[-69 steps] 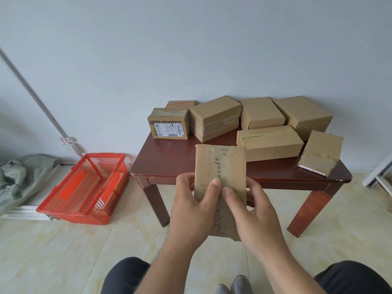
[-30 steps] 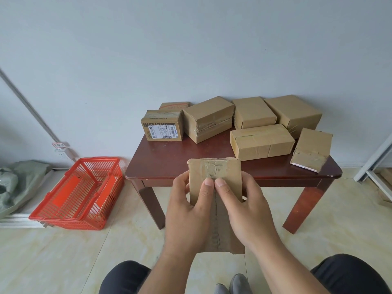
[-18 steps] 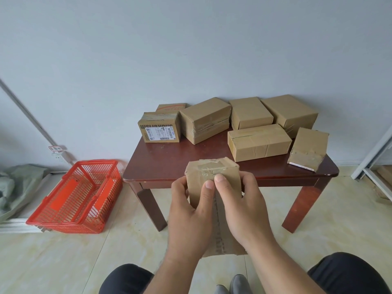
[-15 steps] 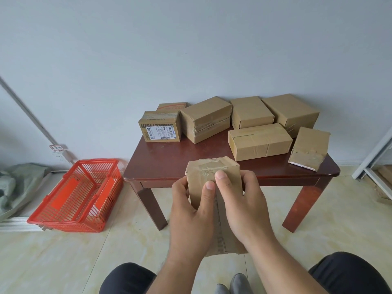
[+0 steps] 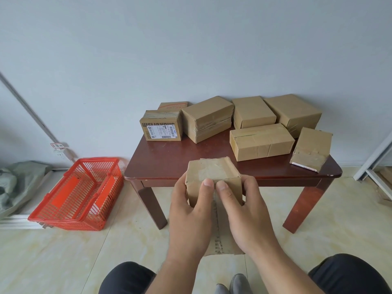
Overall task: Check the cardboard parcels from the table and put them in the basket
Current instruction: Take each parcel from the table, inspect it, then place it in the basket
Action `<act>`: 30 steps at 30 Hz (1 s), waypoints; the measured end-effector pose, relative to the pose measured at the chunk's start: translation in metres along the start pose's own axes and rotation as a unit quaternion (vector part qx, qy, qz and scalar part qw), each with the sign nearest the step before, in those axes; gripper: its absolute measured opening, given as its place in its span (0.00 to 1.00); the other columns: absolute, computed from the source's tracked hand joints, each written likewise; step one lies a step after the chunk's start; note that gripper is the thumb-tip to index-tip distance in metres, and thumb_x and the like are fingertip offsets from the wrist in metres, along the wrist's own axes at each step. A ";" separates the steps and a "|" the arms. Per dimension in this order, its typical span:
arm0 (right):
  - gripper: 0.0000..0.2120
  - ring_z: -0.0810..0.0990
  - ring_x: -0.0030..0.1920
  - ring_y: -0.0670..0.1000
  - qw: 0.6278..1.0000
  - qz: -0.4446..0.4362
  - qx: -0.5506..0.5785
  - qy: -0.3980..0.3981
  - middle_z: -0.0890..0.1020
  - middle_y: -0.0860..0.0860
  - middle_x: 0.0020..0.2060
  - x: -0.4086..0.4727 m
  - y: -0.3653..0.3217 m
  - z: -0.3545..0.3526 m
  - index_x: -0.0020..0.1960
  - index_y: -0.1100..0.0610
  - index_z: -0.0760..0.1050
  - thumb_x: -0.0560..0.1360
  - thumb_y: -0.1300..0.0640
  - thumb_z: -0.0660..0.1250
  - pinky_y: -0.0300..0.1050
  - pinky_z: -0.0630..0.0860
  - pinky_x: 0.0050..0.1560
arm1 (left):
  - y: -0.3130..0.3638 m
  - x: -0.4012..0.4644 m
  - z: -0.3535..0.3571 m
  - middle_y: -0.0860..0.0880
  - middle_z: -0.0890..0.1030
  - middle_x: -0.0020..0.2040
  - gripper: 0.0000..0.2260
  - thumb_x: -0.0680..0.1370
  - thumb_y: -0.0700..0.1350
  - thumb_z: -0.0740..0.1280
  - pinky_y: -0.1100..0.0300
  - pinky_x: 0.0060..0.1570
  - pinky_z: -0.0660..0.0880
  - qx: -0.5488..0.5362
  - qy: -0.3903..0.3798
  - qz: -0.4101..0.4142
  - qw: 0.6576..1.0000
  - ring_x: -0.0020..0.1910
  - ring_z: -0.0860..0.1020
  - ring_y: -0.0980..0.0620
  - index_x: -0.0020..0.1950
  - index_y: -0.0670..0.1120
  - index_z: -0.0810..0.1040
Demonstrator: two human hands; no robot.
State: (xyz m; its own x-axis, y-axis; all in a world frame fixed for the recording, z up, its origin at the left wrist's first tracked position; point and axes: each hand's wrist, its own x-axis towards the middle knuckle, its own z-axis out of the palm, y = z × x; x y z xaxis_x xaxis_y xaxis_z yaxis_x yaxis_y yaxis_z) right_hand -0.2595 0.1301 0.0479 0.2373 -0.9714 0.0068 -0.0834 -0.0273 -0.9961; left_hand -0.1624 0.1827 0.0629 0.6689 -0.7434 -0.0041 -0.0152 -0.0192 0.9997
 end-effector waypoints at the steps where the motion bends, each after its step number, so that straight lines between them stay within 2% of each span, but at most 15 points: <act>1: 0.18 0.82 0.49 0.37 1.000 0.010 0.004 -0.002 0.83 0.38 0.49 0.001 0.000 0.001 0.55 0.42 0.75 0.76 0.31 0.69 0.41 0.76 0.48 | -0.001 -0.001 0.001 0.63 0.84 0.53 0.13 0.80 0.57 0.69 0.66 0.47 0.77 -0.005 0.002 -0.002 1.000 0.52 0.82 0.64 0.65 0.63 0.77; 3: 0.11 0.82 0.46 0.37 0.999 0.039 0.022 -0.003 0.83 0.38 0.46 0.002 -0.001 0.003 0.54 0.44 0.74 0.79 0.40 0.71 0.44 0.77 0.46 | -0.003 -0.002 0.002 0.62 0.83 0.54 0.14 0.80 0.53 0.69 0.70 0.43 0.78 -0.008 0.001 -0.002 1.000 0.52 0.82 0.65 0.65 0.64 0.76; 5: 0.08 0.83 0.44 0.40 0.997 0.067 0.035 -0.005 0.83 0.42 0.45 0.003 -0.003 0.004 0.54 0.46 0.74 0.79 0.48 0.71 0.47 0.79 0.45 | -0.004 -0.003 0.003 0.64 0.83 0.53 0.15 0.80 0.50 0.69 0.71 0.42 0.78 -0.010 -0.004 -0.004 1.000 0.52 0.82 0.65 0.65 0.64 0.75; 8: 0.08 0.84 0.46 0.45 0.995 0.081 0.051 -0.007 0.83 0.47 0.48 0.004 -0.006 0.003 0.54 0.48 0.73 0.78 0.53 0.70 0.48 0.82 0.42 | -0.005 -0.006 0.002 0.64 0.84 0.50 0.17 0.81 0.46 0.69 0.64 0.43 0.79 -0.009 -0.017 -0.014 1.000 0.49 0.83 0.63 0.64 0.65 0.73; 11: 0.10 0.83 0.43 0.41 0.996 0.067 0.051 -0.027 0.83 0.45 0.48 0.004 -0.008 0.002 0.56 0.47 0.73 0.77 0.54 0.70 0.43 0.81 0.37 | -0.006 -0.002 0.001 0.65 0.84 0.50 0.17 0.81 0.44 0.69 0.60 0.45 0.79 -0.010 -0.010 -0.023 1.000 0.48 0.83 0.62 0.64 0.63 0.73; 14: 0.12 0.84 0.43 0.41 0.996 0.061 0.049 -0.032 0.84 0.43 0.45 0.002 -0.007 0.002 0.57 0.46 0.74 0.76 0.57 0.70 0.50 0.85 0.43 | -0.006 0.004 -0.001 0.64 0.84 0.49 0.14 0.81 0.43 0.68 0.61 0.43 0.79 -0.015 0.008 -0.025 1.000 0.47 0.84 0.61 0.61 0.61 0.75; 16: 0.13 0.84 0.44 0.41 0.997 0.058 0.045 -0.028 0.84 0.43 0.46 0.001 -0.006 0.002 0.57 0.46 0.74 0.76 0.58 0.71 0.51 0.85 0.45 | -0.007 0.005 -0.001 0.65 0.84 0.49 0.14 0.81 0.42 0.68 0.65 0.40 0.79 -0.013 0.008 -0.017 1.000 0.46 0.84 0.61 0.61 0.60 0.75; 20: 0.11 0.84 0.40 0.39 0.998 0.042 0.054 0.011 0.83 0.46 0.47 0.007 -0.005 0.001 0.56 0.47 0.73 0.77 0.55 0.72 0.37 0.79 0.34 | -0.009 -0.002 0.002 0.61 0.85 0.51 0.16 0.81 0.40 0.69 0.62 0.42 0.81 -0.008 -0.009 -0.010 1.000 0.48 0.85 0.58 0.64 0.58 0.74; 22: 0.12 0.84 0.40 0.39 0.997 0.042 0.064 0.026 0.83 0.46 0.47 0.009 -0.003 0.002 0.56 0.48 0.74 0.77 0.53 0.74 0.37 0.79 0.34 | -0.011 -0.003 0.002 0.56 0.86 0.53 0.17 0.81 0.39 0.70 0.63 0.42 0.81 -0.013 -0.009 -0.009 1.000 0.49 0.86 0.56 0.64 0.57 0.74; 26: 0.13 0.84 0.43 0.39 0.997 0.027 0.062 0.024 0.84 0.46 0.49 0.009 0.001 0.003 0.57 0.47 0.75 0.77 0.52 0.76 0.36 0.79 0.37 | -0.009 0.006 -0.001 0.53 0.86 0.56 0.15 0.79 0.43 0.73 0.59 0.43 0.82 -0.023 -0.009 -0.009 1.000 0.50 0.86 0.54 0.61 0.58 0.74; 28: 0.14 0.85 0.44 0.39 0.997 0.016 0.071 0.019 0.85 0.46 0.50 0.007 0.002 0.004 0.58 0.48 0.75 0.77 0.54 0.76 0.35 0.79 0.38 | -0.008 0.012 -0.004 0.53 0.86 0.57 0.15 0.78 0.49 0.75 0.52 0.49 0.84 -0.030 -0.005 -0.012 0.999 0.52 0.86 0.52 0.62 0.59 0.75; 30: 0.17 0.85 0.47 0.40 0.998 0.004 0.066 0.013 0.85 0.45 0.51 0.006 0.004 0.004 0.60 0.48 0.75 0.76 0.55 0.77 0.37 0.81 0.42 | -0.008 0.017 -0.005 0.53 0.84 0.60 0.20 0.74 0.59 0.76 0.47 0.57 0.83 -0.021 0.005 -0.004 1.000 0.57 0.85 0.52 0.64 0.62 0.77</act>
State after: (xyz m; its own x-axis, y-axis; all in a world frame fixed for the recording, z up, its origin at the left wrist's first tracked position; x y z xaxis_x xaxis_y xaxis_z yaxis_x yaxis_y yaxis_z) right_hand -0.2545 0.1250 0.0439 0.2121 -0.9772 -0.0009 0.0431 0.0103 -0.9990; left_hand -0.1474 0.1737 0.0547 0.6764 -0.7365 -0.0121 0.0208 0.0027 0.9998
